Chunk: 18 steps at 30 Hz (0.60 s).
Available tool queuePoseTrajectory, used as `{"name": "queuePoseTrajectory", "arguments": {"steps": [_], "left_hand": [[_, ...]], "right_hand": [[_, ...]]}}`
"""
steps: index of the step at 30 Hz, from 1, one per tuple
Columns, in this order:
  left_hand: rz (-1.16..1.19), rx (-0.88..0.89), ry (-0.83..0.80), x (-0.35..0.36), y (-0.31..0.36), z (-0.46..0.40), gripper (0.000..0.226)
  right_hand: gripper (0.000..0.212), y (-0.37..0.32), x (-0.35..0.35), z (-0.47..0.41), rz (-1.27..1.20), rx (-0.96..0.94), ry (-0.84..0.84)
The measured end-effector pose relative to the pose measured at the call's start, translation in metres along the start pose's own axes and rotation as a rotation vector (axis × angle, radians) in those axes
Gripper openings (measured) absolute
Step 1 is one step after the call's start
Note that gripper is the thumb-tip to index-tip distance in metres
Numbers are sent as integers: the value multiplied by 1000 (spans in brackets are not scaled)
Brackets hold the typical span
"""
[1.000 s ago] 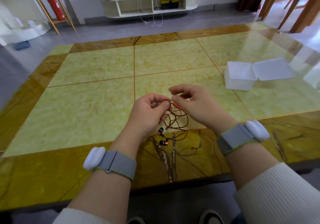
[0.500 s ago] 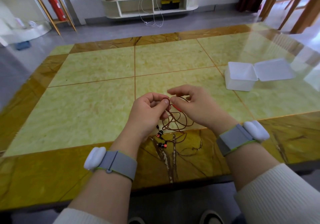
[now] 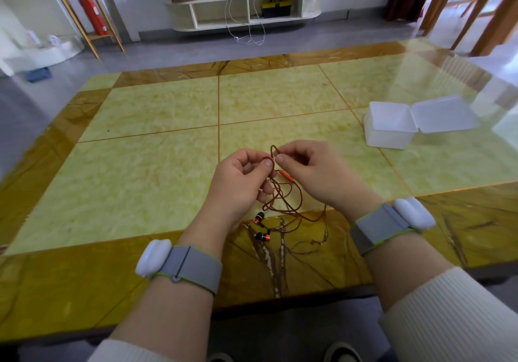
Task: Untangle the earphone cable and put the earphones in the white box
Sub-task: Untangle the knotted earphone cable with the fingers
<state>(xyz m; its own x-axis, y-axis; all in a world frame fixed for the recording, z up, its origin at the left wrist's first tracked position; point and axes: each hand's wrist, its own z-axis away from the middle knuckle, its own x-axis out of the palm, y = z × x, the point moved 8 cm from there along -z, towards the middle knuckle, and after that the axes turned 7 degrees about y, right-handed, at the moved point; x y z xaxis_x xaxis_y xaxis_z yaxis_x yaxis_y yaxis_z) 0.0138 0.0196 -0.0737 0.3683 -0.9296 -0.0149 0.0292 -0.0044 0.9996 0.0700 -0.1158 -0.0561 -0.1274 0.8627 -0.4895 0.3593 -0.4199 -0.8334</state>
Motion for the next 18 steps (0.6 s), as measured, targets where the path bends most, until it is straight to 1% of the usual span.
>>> {"name": "queuePoseTrajectory", "arguments": {"steps": [2,7,9,12,15,18], "left_hand": [[9,-8,-1,0,0,0,9],[3,-37,42,-4,-1,-2,10],[-7,-44,53,-4,-2,-3,10],[23,-94,62,-4,-4,-1,16],[5,-143,28,-1,-6,1,26],[-44,-138,-2,2,-6,3,30]], "right_hand": [[11,1,-4,-2,-8,27,55],[18,14,-21,-4,-163,214,228],[18,19,-26,-4,-180,279,288],[19,30,-32,-3,-110,353,346],[21,38,-32,-3,-21,386,337],[26,42,-36,-2,109,386,334]]}}
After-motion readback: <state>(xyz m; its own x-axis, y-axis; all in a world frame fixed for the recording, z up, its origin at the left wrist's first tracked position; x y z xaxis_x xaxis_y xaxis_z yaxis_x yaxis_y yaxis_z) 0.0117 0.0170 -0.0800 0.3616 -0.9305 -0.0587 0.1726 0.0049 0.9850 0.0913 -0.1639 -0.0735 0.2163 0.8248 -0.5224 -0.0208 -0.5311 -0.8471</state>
